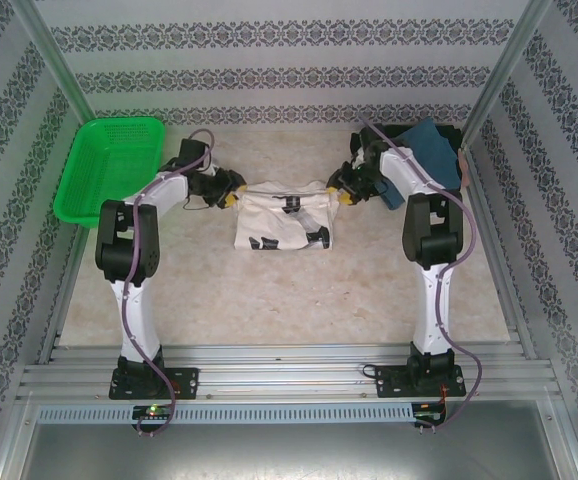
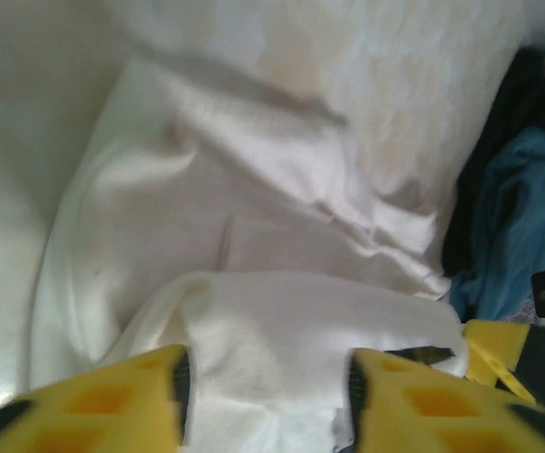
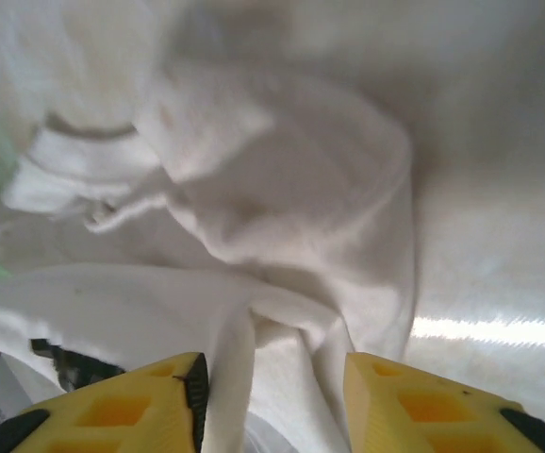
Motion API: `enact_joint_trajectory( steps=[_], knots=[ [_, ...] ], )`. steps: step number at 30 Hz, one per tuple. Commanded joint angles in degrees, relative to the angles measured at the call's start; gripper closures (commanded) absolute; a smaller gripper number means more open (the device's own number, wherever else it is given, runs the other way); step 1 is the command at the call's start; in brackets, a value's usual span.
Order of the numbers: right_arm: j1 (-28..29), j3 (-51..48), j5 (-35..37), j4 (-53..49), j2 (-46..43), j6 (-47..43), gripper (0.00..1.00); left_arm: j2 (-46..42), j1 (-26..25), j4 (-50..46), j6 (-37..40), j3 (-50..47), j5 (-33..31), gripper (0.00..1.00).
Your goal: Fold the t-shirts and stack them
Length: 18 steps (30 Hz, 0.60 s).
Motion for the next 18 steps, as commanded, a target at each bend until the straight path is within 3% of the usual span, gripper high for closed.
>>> enact_joint_trajectory(
  steps=[1, 3, 8, 13, 18],
  knots=[
    [-1.5, 9.0, 1.3, 1.8, -2.3, -0.6, 0.52, -1.4, 0.7, 4.1, -1.9, 8.4, 1.2, 0.27],
    [-1.7, 12.7, 1.9, 0.1, -4.0, -2.2, 0.5, -2.4, 0.7, 3.7, -2.1, 12.5, 1.3, 0.18],
    [-1.3, 9.1, -1.0, 0.1, -10.9, -3.6, 0.49, -7.6, 0.7, -3.1, 3.0, 16.5, -1.0, 0.15],
    [0.2, -9.8, -2.5, 10.3, -23.5, -2.5, 0.49, -16.4, 0.6, -6.8, 9.7, 10.1, -4.2, 0.15],
    [1.4, -23.7, -3.6, 16.9, -31.3, -1.2, 0.54, -25.0, 0.1, -3.2, 11.9, -1.3, -5.2, 0.18]
  ],
)
